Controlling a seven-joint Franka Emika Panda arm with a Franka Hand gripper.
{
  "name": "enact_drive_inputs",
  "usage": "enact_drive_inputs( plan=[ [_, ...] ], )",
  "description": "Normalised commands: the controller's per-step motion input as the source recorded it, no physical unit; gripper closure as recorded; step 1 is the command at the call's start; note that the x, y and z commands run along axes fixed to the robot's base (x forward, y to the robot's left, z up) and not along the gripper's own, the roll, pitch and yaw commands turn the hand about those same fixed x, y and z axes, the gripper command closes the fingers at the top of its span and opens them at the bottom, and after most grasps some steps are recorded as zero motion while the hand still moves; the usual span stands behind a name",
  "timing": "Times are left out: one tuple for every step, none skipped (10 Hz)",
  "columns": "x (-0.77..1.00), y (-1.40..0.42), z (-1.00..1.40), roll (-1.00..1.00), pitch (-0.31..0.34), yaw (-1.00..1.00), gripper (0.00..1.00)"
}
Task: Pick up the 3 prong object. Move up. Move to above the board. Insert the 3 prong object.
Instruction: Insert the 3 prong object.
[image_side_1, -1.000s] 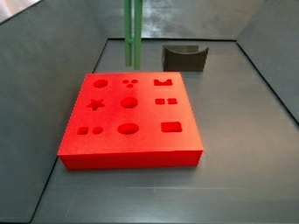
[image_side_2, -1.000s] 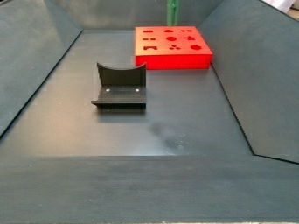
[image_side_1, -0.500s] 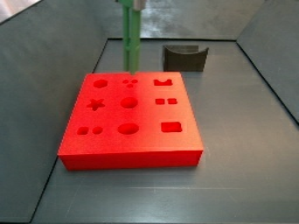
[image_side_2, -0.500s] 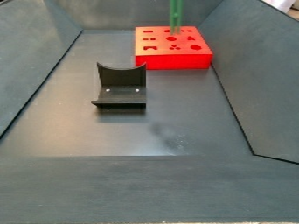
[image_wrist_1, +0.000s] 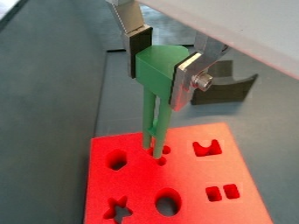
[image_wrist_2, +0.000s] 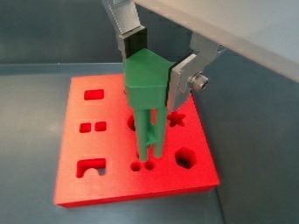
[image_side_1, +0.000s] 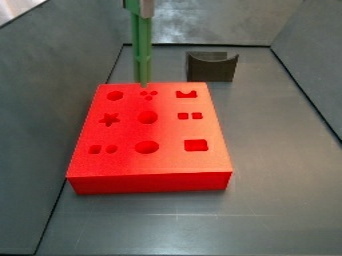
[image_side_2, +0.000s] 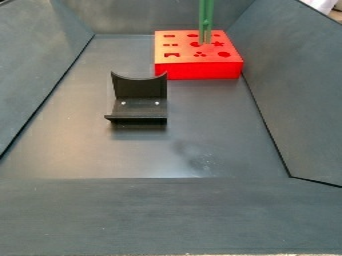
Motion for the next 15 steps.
enact_drive_inputs(
  plan=[
    [0.1, 0.0, -0.07, 0.0, 0.0, -0.14, 1.0],
    [0.02, 0.01, -0.15, 0.01, 0.0, -0.11, 1.0],
    [0.0, 0.02, -0.26, 0.07, 0.0, -0.11, 1.0],
    [0.0, 0.0, -0.14, 0.01, 0.0, -0.08, 1.0],
    [0.09, 0.0, -0.02, 0.0, 0.0, -0.03, 1.0],
    [0.26, 0.0, 0.0, -0.03, 0.001, -0.03, 1.0],
    [0.27, 0.0, 0.0, -0.03, 0.0, -0.03, 1.0],
    [0.21, 0.0, -0.07, 0.0, 0.0, -0.05, 1.0],
    [0.18, 0.0, -0.12, 0.0, 0.0, -0.04, 1.0],
    [0.18, 0.11, -0.12, 0.0, 0.0, -0.08, 1.0],
    [0.03, 0.16, -0.18, 0.01, 0.0, -0.11, 1.0],
    [0.0, 0.16, -0.12, 0.0, 0.0, -0.14, 1.0],
    [0.06, 0.09, -0.03, 0.0, 0.0, -0.07, 1.0],
    [0.0, 0.03, -0.03, 0.0, 0.0, -0.07, 1.0],
    [0.0, 0.0, -0.04, 0.0, 0.0, -0.07, 1.0]
  ],
)
